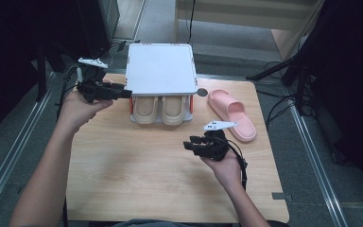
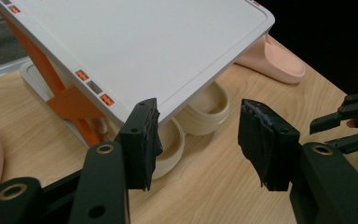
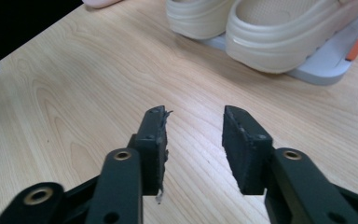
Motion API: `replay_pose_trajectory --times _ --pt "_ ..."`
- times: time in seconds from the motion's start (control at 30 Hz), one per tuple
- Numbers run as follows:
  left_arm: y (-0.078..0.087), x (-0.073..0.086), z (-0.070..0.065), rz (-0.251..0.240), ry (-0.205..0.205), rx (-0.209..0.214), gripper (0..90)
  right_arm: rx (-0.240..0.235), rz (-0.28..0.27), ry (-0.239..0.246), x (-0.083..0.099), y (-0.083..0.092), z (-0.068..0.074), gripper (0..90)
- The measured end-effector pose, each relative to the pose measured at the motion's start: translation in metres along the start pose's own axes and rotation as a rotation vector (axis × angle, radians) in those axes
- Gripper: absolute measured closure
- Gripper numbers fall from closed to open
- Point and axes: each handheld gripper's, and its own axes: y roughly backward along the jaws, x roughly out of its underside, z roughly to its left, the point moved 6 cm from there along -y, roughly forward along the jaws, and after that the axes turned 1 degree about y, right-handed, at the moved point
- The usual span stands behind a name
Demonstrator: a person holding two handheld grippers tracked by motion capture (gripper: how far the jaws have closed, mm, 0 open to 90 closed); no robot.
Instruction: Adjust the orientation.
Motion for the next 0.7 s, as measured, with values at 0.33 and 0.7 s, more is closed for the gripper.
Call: replay_pose_trajectory --times 0.33,0.7 --pt "0.014 0.012 0.009 -0.023 0.023 -0.021 45.2 0.022 0.002 0.026 0.001 0.002 -0.01 55.8" --pt "0.027 0.022 0.021 -0.037 0.046 -0.047 45.6 0.001 0.016 0.023 -0.001 -0.004 -0.013 56.5"
